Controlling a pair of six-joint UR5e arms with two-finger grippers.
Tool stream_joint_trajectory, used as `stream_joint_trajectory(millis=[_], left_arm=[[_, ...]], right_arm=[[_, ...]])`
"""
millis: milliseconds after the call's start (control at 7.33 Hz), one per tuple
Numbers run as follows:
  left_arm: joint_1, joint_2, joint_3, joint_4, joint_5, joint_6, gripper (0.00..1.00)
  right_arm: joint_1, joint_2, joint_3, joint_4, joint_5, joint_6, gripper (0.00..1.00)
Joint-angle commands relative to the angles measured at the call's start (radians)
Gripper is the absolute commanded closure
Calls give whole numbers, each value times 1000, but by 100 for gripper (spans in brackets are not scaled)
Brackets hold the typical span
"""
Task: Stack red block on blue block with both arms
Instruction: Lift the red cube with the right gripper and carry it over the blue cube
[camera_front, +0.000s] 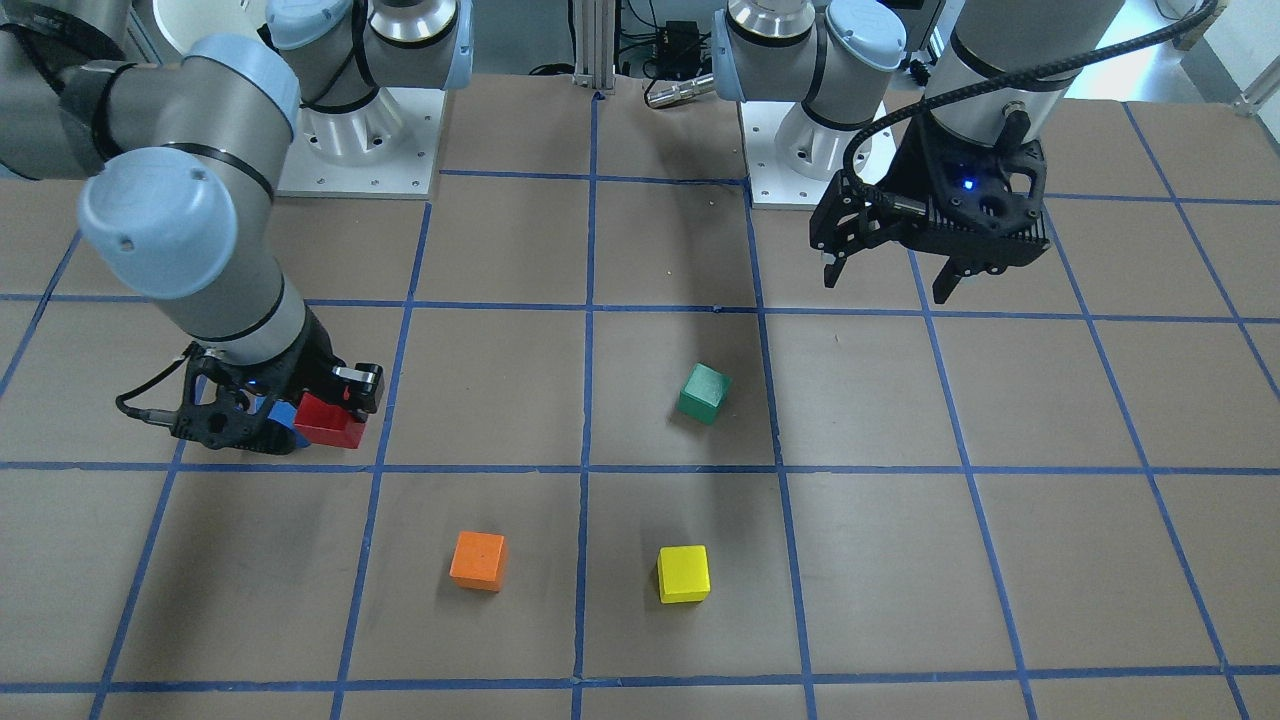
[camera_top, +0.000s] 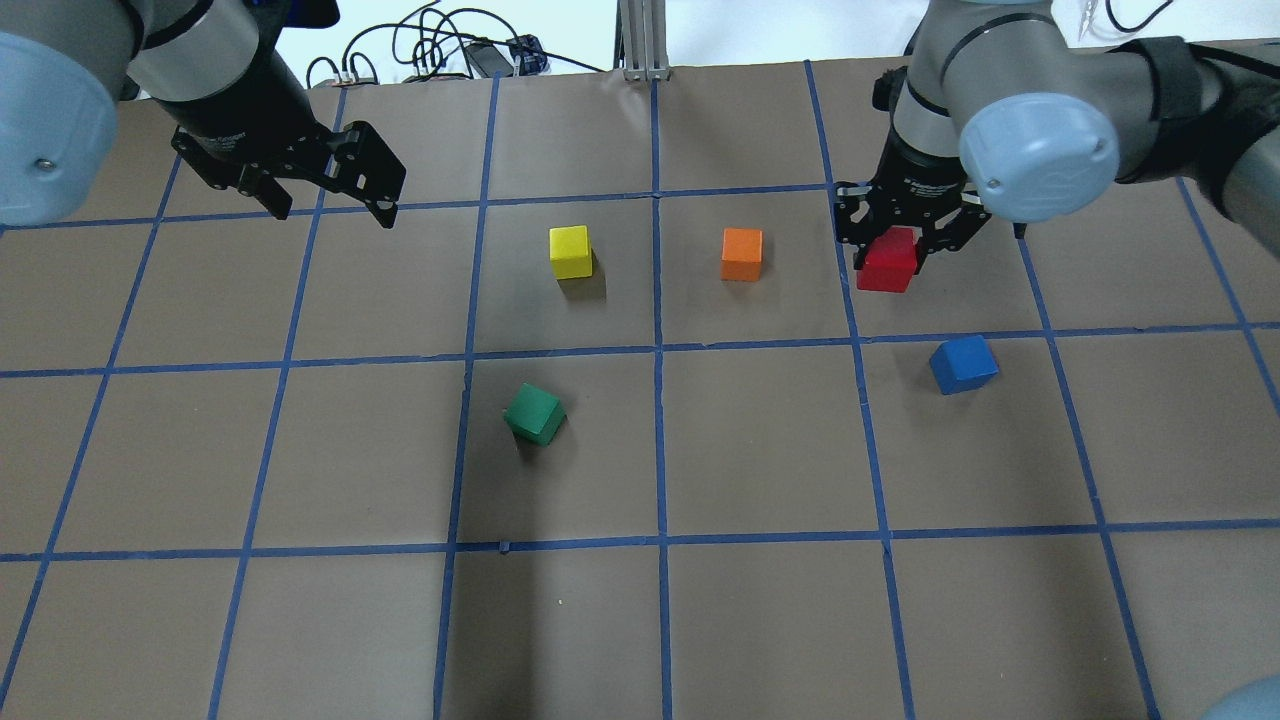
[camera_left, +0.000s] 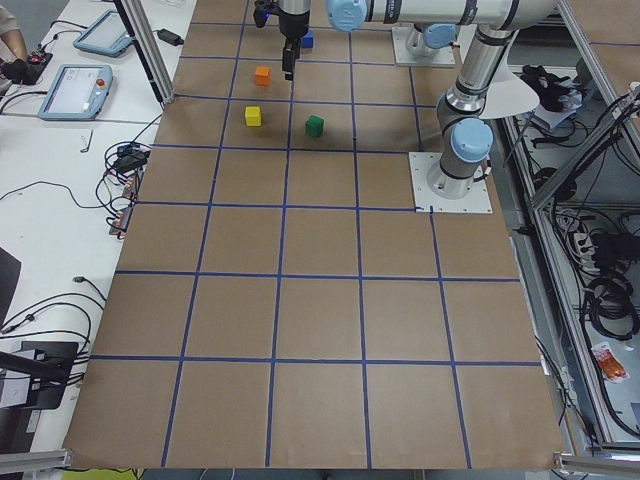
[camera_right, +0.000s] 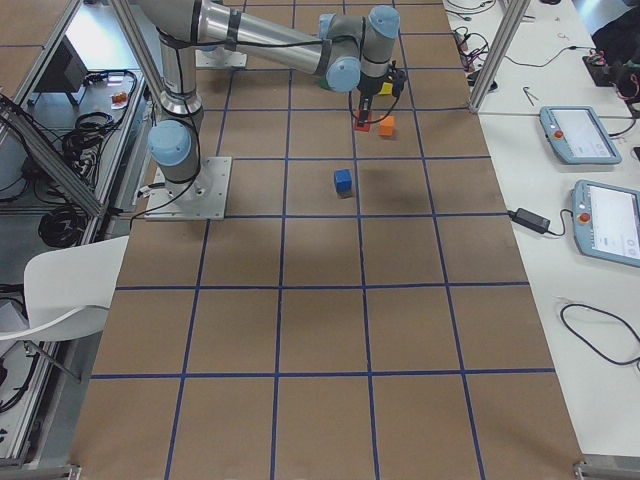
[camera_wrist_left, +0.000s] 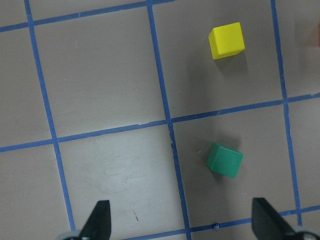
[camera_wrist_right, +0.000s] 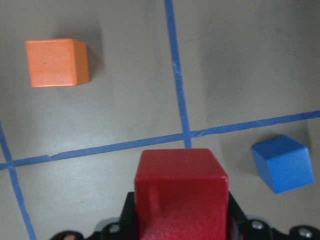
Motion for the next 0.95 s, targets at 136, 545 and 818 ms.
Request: stream_joint_trajectory(millis=[136, 545, 818], left_arm=[[0, -6, 5, 1, -7, 0, 0], [-2, -7, 0, 2, -5, 0, 0], [-2, -6, 0, 2, -5, 0, 0]], right_arm=[[-108, -16, 41, 18, -5, -195, 100], [-199, -19, 121, -2, -2, -385, 100], [-208, -20, 162, -67, -2, -490, 100]])
